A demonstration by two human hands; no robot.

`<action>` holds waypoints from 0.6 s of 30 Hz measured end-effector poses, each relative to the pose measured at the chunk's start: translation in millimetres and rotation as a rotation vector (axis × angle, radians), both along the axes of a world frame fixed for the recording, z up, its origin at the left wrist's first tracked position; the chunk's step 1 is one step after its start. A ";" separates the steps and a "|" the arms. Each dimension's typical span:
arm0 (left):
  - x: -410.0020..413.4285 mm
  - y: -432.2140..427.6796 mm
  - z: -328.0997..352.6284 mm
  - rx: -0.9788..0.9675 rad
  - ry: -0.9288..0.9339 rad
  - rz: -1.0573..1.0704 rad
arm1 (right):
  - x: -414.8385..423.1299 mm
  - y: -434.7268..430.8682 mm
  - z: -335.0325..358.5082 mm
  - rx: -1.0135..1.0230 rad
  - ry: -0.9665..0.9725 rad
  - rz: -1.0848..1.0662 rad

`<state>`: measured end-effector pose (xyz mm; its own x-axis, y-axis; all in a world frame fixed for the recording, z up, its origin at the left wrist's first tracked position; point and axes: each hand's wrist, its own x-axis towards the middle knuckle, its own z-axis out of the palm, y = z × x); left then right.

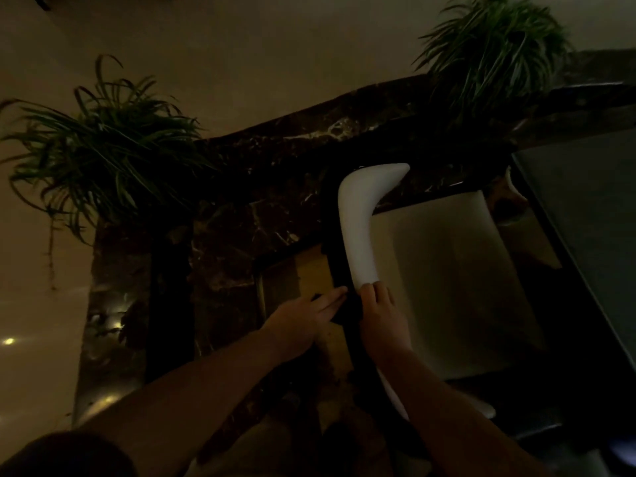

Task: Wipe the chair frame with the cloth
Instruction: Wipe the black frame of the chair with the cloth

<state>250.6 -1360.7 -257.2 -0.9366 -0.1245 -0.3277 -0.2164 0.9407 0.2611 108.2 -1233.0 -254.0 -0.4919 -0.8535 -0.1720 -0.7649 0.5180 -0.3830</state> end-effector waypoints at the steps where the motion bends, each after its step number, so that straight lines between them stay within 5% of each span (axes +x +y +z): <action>1: -7.2 -14.5 0.6 -0.009 0.001 0.002 | -6.0 -14.8 -1.6 -0.013 0.008 -0.005; 18: -129.2 -197.8 -3.1 -0.071 0.200 0.232 | -121.3 -225.6 -33.5 -0.198 0.122 -0.060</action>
<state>121.4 -1558.5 -260.3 -0.9254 -0.3585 -0.1229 -0.3786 0.8895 0.2559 -13.1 -1458.5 -287.5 -0.5494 -0.8334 0.0595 -0.7821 0.4879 -0.3877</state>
